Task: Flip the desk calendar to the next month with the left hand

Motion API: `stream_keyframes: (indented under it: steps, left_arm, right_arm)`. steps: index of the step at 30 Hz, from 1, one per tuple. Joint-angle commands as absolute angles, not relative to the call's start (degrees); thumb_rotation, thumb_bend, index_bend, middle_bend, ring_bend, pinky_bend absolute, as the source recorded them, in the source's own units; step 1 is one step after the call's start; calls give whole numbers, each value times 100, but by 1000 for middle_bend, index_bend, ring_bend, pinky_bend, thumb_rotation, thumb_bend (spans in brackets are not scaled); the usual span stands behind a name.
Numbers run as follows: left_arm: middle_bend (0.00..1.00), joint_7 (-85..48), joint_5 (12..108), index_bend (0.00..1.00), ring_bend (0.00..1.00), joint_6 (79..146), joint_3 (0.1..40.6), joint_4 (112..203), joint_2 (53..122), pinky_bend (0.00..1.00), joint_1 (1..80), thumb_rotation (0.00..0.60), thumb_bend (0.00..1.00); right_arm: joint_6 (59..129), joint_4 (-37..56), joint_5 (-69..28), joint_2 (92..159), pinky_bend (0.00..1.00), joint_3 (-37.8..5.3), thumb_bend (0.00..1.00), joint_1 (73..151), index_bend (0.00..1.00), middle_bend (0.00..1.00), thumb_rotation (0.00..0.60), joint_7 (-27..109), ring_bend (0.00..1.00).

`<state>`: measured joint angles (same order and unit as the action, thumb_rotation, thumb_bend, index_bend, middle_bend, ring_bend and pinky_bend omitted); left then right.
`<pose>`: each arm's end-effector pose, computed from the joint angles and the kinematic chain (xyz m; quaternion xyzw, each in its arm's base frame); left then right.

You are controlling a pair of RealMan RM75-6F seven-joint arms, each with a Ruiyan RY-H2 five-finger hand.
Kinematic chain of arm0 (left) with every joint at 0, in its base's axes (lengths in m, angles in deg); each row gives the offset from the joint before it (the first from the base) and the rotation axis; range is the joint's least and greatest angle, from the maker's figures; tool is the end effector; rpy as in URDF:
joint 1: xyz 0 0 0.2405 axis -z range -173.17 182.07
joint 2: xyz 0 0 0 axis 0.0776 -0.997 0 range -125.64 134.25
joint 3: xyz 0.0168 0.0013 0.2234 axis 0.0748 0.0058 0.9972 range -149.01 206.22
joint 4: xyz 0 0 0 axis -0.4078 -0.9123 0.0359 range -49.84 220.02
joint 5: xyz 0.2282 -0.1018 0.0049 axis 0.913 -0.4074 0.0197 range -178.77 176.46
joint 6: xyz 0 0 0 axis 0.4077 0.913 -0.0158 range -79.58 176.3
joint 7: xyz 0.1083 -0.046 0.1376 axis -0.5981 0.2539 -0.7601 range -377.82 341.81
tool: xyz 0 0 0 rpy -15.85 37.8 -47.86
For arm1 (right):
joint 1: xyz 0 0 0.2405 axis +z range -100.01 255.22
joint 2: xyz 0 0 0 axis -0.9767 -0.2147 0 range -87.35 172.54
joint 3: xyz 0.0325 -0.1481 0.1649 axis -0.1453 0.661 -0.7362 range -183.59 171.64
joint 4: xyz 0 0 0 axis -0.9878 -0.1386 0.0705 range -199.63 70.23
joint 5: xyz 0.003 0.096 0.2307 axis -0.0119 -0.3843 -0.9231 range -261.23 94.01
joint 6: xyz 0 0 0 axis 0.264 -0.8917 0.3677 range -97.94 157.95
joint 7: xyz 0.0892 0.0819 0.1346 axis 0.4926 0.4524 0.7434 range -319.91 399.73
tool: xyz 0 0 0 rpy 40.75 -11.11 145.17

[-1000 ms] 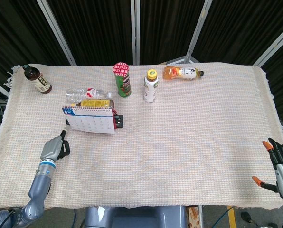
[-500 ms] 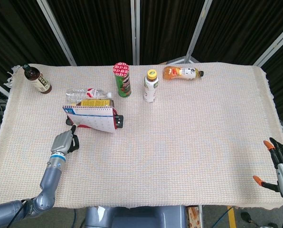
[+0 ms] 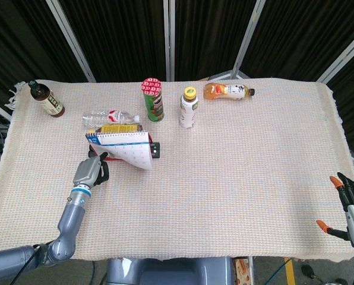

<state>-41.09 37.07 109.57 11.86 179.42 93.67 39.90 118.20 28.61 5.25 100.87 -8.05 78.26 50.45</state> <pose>-0.1535 0.3469 -0.0585 -0.5698 -0.5903 -0.3462 0.4551 -0.3096 -0.1937 0.1409 0.5675 -0.4144 0.4185 0.5754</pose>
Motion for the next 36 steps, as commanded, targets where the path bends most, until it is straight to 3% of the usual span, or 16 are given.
stream_keyframes:
  steps: [1,16,25,28,30,32,33,36]
  left_arm:
    - [650,-4063,3873,0,682,11058,1213,18095,9283,610,3974,600,859]
    - [621,-3843,5138,0,667,11708,1162,18586,8839,577,3908,600,859]
    - [388,-4038,5998,0,475,12476,1082,18359,8716,487,3870,600,810]
    - [245,-4158,6065,0,361,12506,1094,18234,8699,404,3897,600,584]
    - [124,-4244,6018,0,252,12451,1096,18178,8671,308,3923,600,327]
    - [45,-4372,5885,0,175,12305,1105,18143,8601,232,3963,600,168]
    - [18,-4563,5626,0,141,12031,1141,18097,8492,205,4023,600,99]
    - [0,-4787,5033,0,86,11514,1110,18141,8265,163,4158,600,19]
  right_arm:
    - [11832,2862,530,10086,0,-804,0,7820,0,0,600,5042,0]
    - [11876,2884,554,10081,0,-806,0,7800,0,0,600,5028,0]
    - [11872,2880,546,10082,0,-813,0,7801,0,0,600,5036,0]
    - [11861,2875,541,10086,0,-812,0,7804,0,0,600,5033,0]
    - [11854,2871,531,10090,0,-817,0,7807,0,0,600,5030,0]
    - [11847,2868,523,10091,0,-821,0,7810,0,0,600,5034,0]
    - [11835,2860,513,10094,0,-822,0,7813,0,0,600,5030,0]
    - [11813,2844,493,10103,0,-826,0,7820,0,0,600,5031,0]
